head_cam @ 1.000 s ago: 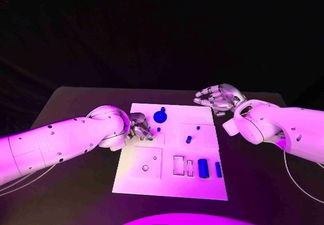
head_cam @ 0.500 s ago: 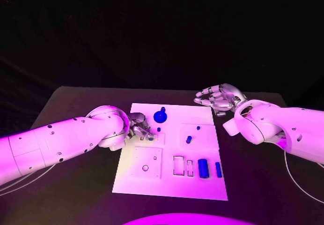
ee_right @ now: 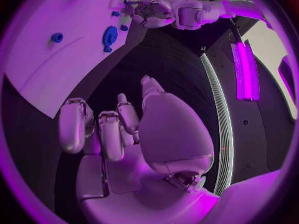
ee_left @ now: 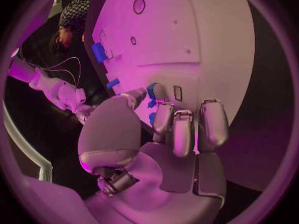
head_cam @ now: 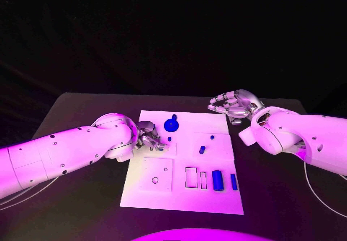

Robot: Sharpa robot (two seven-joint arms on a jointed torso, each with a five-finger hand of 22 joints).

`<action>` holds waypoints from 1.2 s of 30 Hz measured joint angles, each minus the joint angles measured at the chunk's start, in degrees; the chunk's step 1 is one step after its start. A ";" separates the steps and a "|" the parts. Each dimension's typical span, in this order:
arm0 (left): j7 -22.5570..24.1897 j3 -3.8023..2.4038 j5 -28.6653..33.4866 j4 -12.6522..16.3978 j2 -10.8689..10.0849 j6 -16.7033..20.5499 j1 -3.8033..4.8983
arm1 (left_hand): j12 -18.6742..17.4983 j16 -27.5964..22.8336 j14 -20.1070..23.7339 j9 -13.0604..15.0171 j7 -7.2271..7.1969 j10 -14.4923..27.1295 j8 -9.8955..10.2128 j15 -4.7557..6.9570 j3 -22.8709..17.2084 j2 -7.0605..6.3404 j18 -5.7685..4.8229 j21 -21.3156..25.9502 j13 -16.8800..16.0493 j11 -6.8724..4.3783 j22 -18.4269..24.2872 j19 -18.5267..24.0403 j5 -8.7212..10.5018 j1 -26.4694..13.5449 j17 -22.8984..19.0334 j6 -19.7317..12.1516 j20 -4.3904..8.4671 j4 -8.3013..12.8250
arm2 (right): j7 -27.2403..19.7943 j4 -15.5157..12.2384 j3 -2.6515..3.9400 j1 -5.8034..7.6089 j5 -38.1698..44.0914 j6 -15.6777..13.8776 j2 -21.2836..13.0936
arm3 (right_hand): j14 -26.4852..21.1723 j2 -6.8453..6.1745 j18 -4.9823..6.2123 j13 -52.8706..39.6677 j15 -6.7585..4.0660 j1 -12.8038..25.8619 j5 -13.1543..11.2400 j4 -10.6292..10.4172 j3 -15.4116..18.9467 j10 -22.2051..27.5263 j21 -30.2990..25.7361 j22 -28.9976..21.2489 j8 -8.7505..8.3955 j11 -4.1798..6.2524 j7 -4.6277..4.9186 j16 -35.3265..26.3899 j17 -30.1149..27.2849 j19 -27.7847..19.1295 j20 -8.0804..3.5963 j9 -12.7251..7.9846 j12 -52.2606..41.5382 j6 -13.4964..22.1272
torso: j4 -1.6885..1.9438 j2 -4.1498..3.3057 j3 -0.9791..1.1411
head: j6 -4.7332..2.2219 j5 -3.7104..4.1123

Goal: Assemble the parts on the task board

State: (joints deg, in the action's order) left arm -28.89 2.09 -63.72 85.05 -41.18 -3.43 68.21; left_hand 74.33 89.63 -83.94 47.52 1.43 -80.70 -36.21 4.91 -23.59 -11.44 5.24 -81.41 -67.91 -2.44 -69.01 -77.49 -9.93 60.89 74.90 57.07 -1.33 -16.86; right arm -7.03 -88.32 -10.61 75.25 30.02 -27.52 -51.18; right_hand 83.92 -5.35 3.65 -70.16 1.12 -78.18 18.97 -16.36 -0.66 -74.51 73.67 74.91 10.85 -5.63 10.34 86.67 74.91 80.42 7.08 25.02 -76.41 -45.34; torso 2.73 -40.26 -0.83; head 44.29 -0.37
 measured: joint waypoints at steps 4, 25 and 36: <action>-0.02 -0.06 -0.01 0.19 -0.16 0.00 -0.04 | 0.00 0.00 0.00 0.00 0.00 0.00 0.02 0.00 0.52 0.00 0.00 0.00 -0.12 0.00 -0.09 0.00 0.32 0.00 0.00 0.00 0.00 0.20 | -0.01 0.00 0.00 0.00 0.01 0.00 -0.02 | 0.00 0.00 0.00 0.00 0.00 0.00 0.00 0.00 0.00 0.00 0.00 0.00 0.00 0.00 0.00 0.00 0.00 0.00 0.00 0.00 0.00 0.00 | -0.02 -0.01 0.00 | -0.01 0.01; -1.16 -2.22 0.19 2.30 -2.17 -0.24 0.26 | 0.00 0.00 0.00 0.10 -0.20 0.00 0.53 0.00 1.22 -0.24 0.00 0.01 0.19 0.01 -0.04 0.00 0.62 -0.24 0.00 0.19 0.00 0.11 | -0.01 0.26 -0.01 -0.07 0.01 0.00 0.02 | 0.00 0.00 -0.07 -0.01 0.00 -0.01 0.00 0.00 0.00 0.00 0.00 0.03 0.00 0.00 0.00 0.00 -0.01 0.00 0.00 0.01 0.00 0.00 | -0.02 0.02 0.01 | -0.57 0.07; -1.28 -4.24 1.56 0.57 -2.36 -0.06 2.93 | -2.65 -0.76 0.00 0.27 0.52 1.64 1.27 0.00 3.42 -0.24 0.00 0.06 3.76 0.52 0.72 0.01 0.62 -0.24 0.00 -1.83 0.00 0.06 | -0.01 0.73 -0.01 -0.23 0.01 0.00 0.13 | 0.00 0.00 -0.08 -0.01 0.00 -0.01 0.00 0.00 0.00 0.00 0.00 0.03 0.00 0.00 0.00 0.00 -0.01 0.00 0.00 0.01 0.00 0.00 | -0.05 0.02 0.04 | -1.31 0.00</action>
State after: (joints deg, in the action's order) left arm -30.18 -2.15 -62.16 85.63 -43.54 -3.48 71.13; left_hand 71.68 88.86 -83.94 47.79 1.94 -79.05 -34.94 4.91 -20.17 -11.68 5.24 -81.35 -64.14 -1.92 -68.29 -77.49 -9.32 60.65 74.90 55.23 -1.34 -16.80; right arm -7.05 -87.59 -10.61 75.02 30.03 -27.53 -51.05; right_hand 83.92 -5.35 3.57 -70.16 1.12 -78.18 18.97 -16.36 -0.67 -74.51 73.67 74.94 10.85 -5.64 10.34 86.67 74.90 80.42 7.08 25.03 -76.41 -45.34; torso 2.68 -40.24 -0.80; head 42.98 -0.37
